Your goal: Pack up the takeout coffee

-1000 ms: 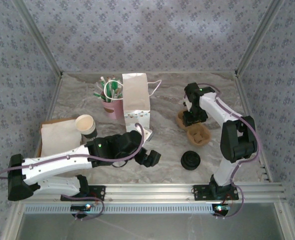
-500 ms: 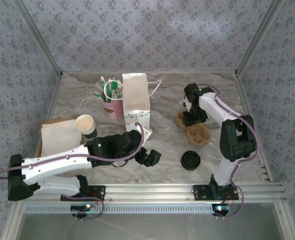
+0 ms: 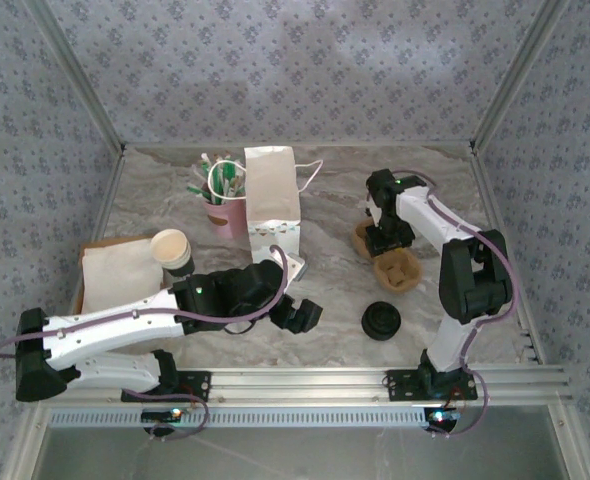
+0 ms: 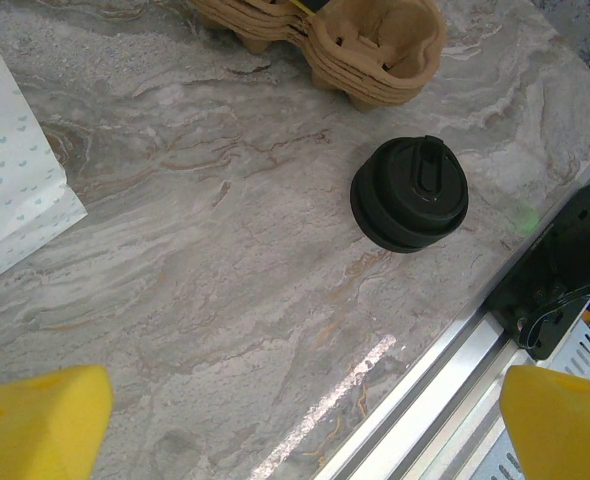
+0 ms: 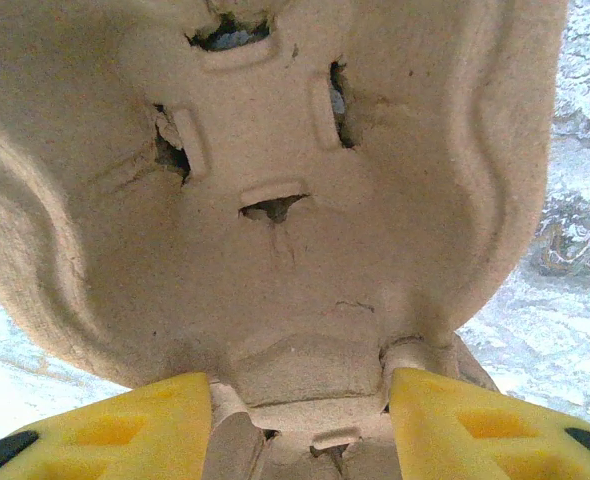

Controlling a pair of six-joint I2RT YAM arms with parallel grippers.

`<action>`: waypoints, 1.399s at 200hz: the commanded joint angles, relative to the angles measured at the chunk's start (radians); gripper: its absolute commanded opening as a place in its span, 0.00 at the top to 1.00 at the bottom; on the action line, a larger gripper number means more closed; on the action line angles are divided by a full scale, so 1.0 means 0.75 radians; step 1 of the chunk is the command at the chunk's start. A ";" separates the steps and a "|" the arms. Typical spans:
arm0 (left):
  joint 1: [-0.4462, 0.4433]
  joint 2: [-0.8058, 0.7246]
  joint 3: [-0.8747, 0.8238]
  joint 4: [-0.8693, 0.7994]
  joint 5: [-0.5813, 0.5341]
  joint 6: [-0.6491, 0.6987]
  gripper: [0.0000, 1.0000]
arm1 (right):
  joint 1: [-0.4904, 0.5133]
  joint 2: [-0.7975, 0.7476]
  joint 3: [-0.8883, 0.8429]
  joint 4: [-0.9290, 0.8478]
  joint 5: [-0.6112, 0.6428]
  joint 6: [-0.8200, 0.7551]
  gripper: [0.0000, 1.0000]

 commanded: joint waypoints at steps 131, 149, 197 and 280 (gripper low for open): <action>-0.013 0.006 0.062 0.005 -0.023 0.038 0.01 | 0.006 0.019 -0.008 -0.047 0.005 0.004 0.56; -0.012 0.008 0.064 0.003 -0.021 0.039 0.00 | 0.006 0.009 -0.005 -0.045 0.001 0.003 0.57; -0.012 0.008 0.066 0.004 -0.022 0.040 0.01 | 0.004 -0.006 -0.004 -0.048 -0.004 0.007 0.59; -0.010 0.009 0.064 0.007 -0.025 0.034 0.01 | 0.005 -0.055 -0.010 -0.059 -0.012 0.019 0.61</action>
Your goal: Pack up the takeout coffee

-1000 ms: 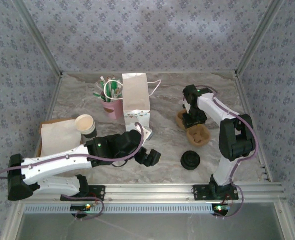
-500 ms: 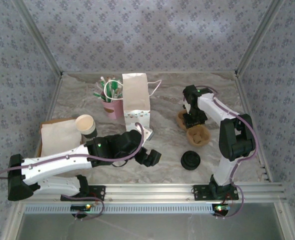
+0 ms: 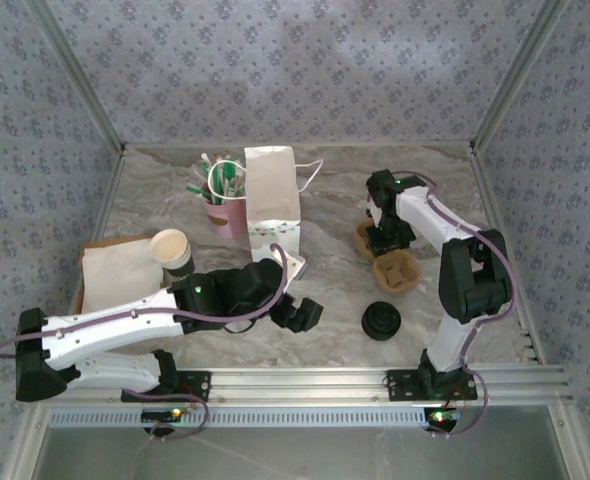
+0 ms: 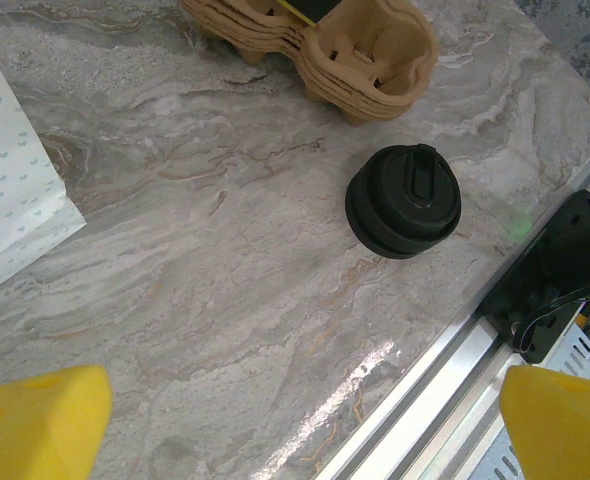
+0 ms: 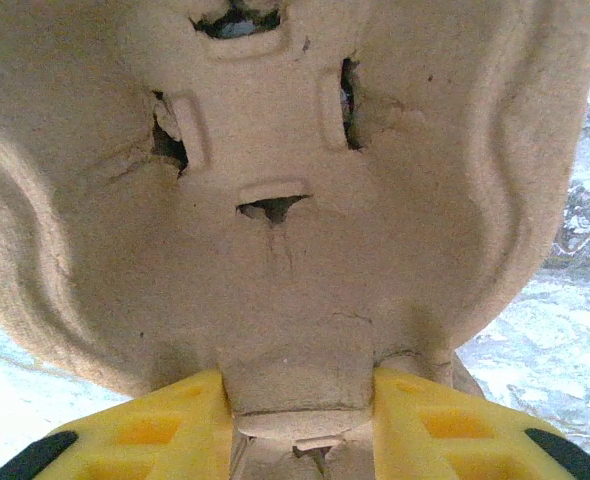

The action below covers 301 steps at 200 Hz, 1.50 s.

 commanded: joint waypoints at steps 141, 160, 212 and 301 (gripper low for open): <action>-0.001 0.243 0.074 0.369 0.134 -0.232 0.06 | 0.005 -0.040 -0.024 -0.029 -0.049 0.021 0.59; -0.001 0.345 0.100 0.454 0.148 -0.306 0.18 | 0.003 -0.041 -0.029 -0.029 -0.046 0.022 0.60; 0.055 0.603 0.214 0.576 0.100 -0.426 0.45 | -0.007 -0.064 -0.043 -0.028 -0.041 0.033 0.61; 0.186 0.986 0.505 0.675 0.146 -0.495 0.73 | -0.104 -0.088 -0.064 -0.034 -0.075 0.067 0.61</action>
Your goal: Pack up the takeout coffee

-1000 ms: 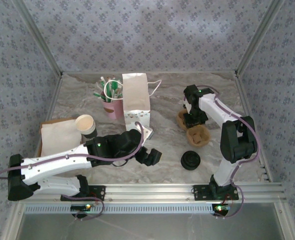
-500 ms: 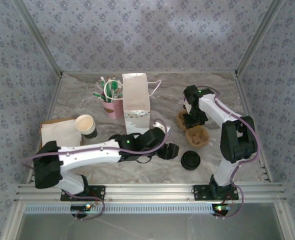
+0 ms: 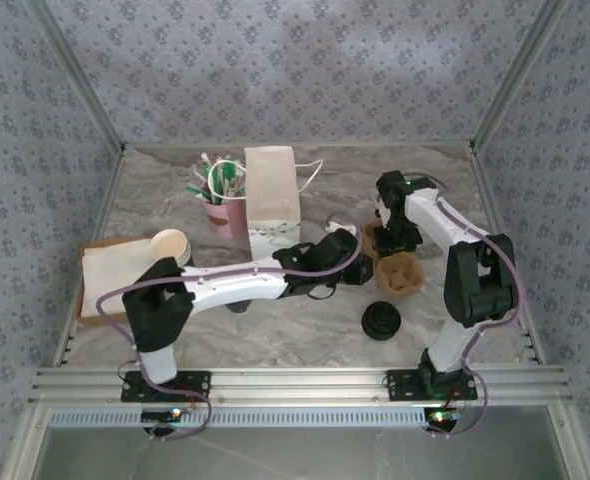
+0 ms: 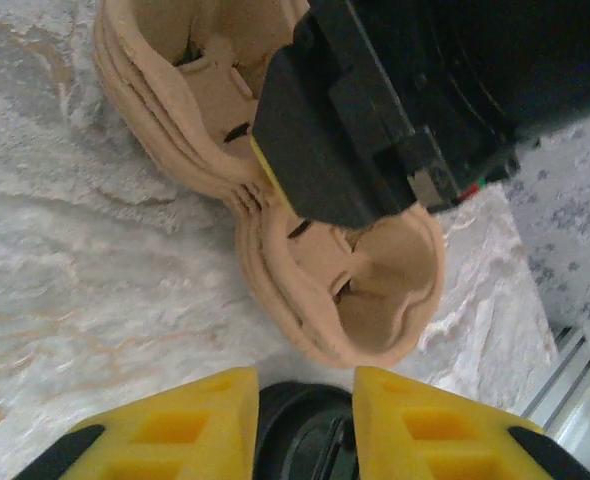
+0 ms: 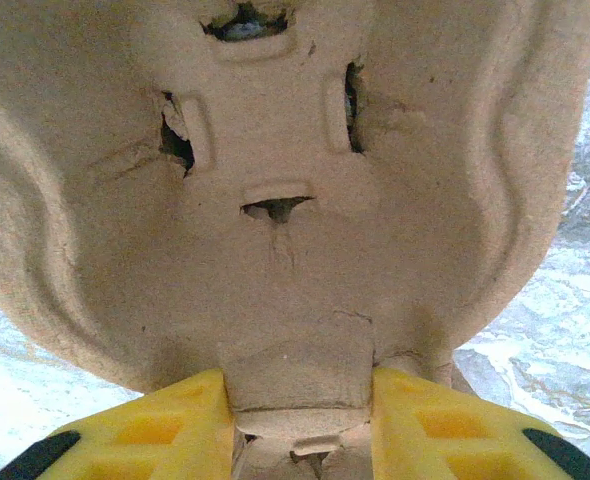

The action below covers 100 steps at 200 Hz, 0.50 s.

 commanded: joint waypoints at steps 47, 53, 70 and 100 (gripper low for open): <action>0.110 0.221 0.167 0.141 0.090 -0.082 0.75 | -0.078 -0.031 -0.012 -0.033 -0.082 0.026 0.61; 0.123 0.228 0.172 0.144 0.098 -0.087 0.76 | -0.085 -0.030 -0.013 -0.033 -0.087 0.026 0.61; 0.149 0.233 0.169 0.152 0.102 -0.088 0.77 | -0.095 -0.024 -0.011 -0.034 -0.099 0.024 0.61; 0.177 0.274 0.207 0.133 0.116 -0.082 0.78 | -0.103 -0.018 -0.011 -0.031 -0.112 0.025 0.61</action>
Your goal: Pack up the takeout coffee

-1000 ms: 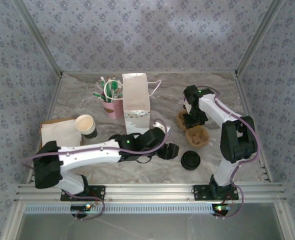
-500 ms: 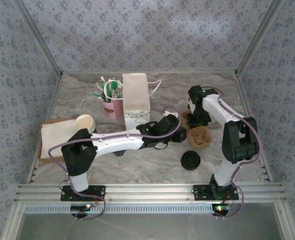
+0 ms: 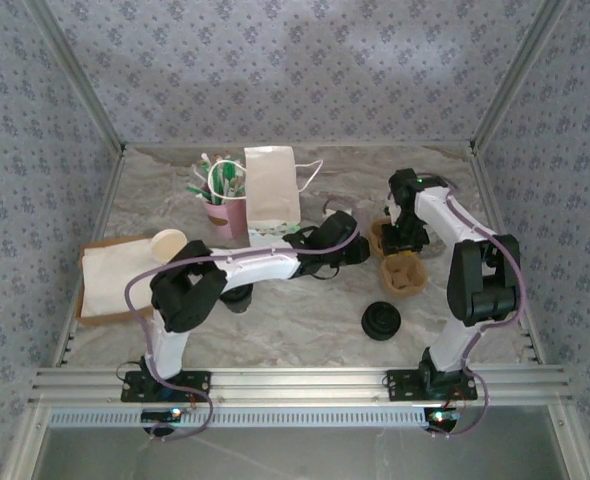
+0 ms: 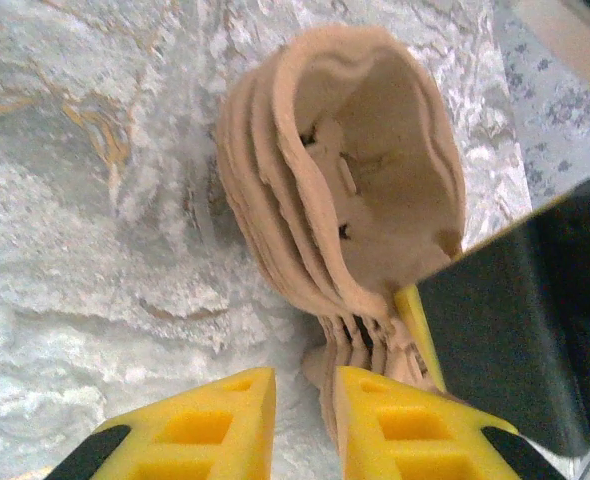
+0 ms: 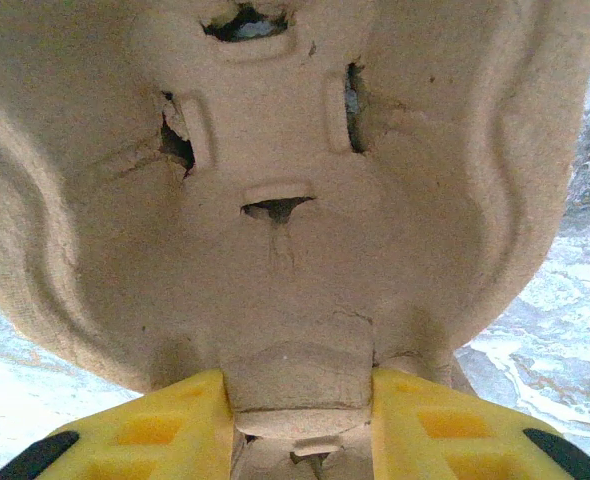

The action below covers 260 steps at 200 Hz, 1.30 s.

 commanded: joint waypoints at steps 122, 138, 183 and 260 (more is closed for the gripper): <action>0.092 0.164 0.135 0.228 0.230 -0.130 0.80 | -0.019 -0.025 -0.018 -0.033 -0.055 0.016 0.61; 0.104 0.164 0.124 0.259 0.245 -0.149 0.83 | -0.020 -0.022 -0.018 -0.034 -0.057 0.014 0.61; 0.122 0.170 0.133 0.279 0.269 -0.166 0.73 | -0.020 -0.020 -0.019 -0.035 -0.061 0.015 0.61; 0.109 0.228 0.188 0.235 0.271 -0.171 0.65 | -0.022 -0.021 -0.020 -0.035 -0.067 0.014 0.61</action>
